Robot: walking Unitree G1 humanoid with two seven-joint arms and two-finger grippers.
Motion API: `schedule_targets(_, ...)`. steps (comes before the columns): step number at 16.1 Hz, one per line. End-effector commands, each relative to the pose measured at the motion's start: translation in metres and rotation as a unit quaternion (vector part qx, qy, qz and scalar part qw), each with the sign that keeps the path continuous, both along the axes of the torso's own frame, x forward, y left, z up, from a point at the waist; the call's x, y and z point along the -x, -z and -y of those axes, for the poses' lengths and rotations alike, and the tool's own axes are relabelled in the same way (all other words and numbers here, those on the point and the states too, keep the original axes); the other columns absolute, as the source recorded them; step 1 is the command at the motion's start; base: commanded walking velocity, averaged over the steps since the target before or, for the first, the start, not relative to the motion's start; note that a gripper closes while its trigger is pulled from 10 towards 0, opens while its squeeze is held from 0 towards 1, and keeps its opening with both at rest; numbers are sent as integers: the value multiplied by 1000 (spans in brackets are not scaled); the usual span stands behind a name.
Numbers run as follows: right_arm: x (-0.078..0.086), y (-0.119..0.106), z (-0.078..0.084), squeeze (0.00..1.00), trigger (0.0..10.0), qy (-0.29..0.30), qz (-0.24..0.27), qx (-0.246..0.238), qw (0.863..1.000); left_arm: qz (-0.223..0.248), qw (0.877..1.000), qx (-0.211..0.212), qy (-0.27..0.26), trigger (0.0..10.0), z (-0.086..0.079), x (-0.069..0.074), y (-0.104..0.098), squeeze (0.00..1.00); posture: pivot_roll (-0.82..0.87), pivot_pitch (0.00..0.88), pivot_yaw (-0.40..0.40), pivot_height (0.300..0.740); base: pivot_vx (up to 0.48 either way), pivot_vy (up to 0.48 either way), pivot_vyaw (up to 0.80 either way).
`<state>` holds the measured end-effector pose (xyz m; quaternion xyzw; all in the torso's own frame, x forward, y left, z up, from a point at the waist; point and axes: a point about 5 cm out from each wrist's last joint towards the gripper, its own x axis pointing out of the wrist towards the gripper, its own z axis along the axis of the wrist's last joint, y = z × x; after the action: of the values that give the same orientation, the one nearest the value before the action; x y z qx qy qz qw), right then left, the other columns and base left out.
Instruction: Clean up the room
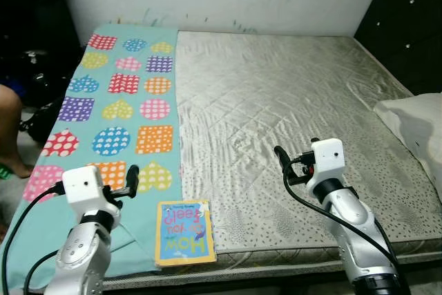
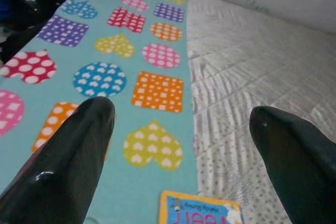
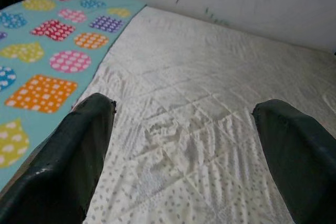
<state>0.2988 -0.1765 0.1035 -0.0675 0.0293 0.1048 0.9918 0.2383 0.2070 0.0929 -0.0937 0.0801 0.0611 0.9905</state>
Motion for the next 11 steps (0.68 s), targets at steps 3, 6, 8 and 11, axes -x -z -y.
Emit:
schedule_targets(3,7,5,9,0,10000,5,-11,6,1000,7,1000,-13,7,10000,-5,6,-5,0,-30,108,-78,740,0,0,0)
schedule_targets(6,19,3,22,0,10000,0,7,38,999,48,998,-35,14,10000,-7,14,-14,0,-37,135,-85,740,0,0,0)
schedule_targets(8,26,2,39,0,10000,20,13,68,997,43,999,-33,2,10000,-12,27,-16,0,-42,156,-90,740,0,0,0)
schedule_targets(11,26,4,43,0,10000,21,-1,62,998,28,1000,-11,6,10000,-11,33,-13,0,-40,172,-89,740,0,0,0)
